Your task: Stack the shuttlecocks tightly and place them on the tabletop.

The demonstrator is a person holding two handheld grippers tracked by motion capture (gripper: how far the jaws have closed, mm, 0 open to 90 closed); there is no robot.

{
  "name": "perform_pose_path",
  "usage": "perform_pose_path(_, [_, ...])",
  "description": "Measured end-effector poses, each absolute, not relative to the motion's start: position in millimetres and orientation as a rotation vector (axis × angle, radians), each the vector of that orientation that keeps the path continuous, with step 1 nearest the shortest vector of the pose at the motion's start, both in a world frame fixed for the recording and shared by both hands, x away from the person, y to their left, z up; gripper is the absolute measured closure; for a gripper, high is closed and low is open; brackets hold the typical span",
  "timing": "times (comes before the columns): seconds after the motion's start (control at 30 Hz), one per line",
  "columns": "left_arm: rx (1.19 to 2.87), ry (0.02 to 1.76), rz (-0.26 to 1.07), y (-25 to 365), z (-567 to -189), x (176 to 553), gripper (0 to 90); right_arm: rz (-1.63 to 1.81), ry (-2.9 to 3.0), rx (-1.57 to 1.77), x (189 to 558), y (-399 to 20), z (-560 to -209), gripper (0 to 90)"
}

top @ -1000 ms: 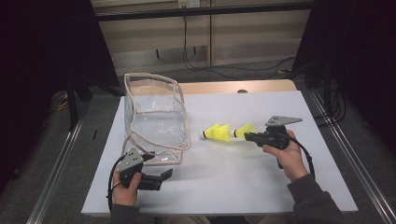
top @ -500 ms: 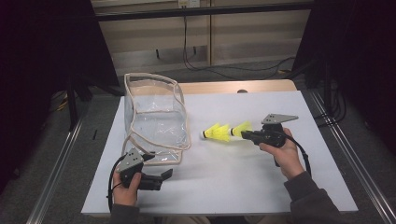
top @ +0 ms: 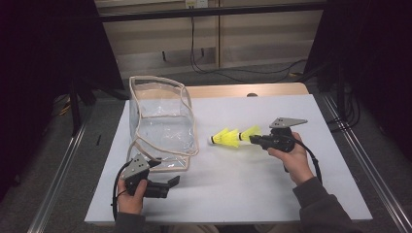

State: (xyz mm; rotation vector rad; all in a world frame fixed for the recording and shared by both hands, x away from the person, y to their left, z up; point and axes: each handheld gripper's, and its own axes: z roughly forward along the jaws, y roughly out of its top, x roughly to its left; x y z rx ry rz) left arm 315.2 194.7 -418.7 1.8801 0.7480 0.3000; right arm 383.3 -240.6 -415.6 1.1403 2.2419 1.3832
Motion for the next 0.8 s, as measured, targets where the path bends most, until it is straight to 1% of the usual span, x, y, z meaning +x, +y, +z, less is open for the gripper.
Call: perform_pose_path(0.8, [1.881,0.746,0.301,194.5,-418.3,315.0,4.1,1.393,2.254,1.141,386.9,-230.1,-421.2,89.1])
